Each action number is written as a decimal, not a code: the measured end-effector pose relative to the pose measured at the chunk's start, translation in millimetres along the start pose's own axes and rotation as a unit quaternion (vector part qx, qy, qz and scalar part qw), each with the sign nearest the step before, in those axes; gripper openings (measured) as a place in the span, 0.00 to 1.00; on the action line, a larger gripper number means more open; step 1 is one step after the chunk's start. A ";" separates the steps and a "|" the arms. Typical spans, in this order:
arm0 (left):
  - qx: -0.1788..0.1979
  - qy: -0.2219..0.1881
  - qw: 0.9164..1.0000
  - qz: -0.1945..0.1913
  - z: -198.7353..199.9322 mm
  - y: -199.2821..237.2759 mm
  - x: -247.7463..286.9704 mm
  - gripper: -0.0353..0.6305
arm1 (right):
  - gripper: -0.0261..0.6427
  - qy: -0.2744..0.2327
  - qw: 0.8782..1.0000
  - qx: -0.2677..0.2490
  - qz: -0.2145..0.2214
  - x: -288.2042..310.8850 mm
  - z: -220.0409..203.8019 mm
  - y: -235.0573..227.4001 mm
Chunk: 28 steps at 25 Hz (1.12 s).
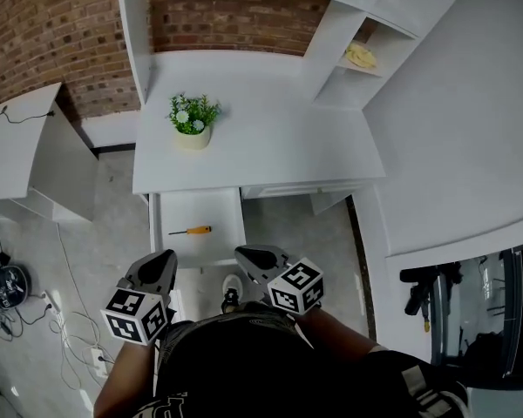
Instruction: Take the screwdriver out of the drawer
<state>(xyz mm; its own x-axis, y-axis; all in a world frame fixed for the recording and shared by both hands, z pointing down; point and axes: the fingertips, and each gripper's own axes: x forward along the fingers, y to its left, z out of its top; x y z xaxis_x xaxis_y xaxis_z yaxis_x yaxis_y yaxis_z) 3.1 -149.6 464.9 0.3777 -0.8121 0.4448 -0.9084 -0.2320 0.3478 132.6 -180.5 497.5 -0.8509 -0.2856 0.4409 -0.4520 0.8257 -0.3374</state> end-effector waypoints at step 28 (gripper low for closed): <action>-0.027 0.038 0.998 0.034 12.0 106.0 28.1 0.08 | 0.05 0.116 0.989 -0.091 0.013 121.3 -16.1 -47.2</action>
<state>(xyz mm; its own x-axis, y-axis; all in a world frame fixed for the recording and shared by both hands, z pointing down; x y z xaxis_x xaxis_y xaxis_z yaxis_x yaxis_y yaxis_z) -84.7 -203.3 504.3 0.3291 -0.7818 0.5296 -0.9223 -0.1459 0.3578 55.0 -246.3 580.3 -0.7677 -0.1606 0.6203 -0.3566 0.9114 -0.2053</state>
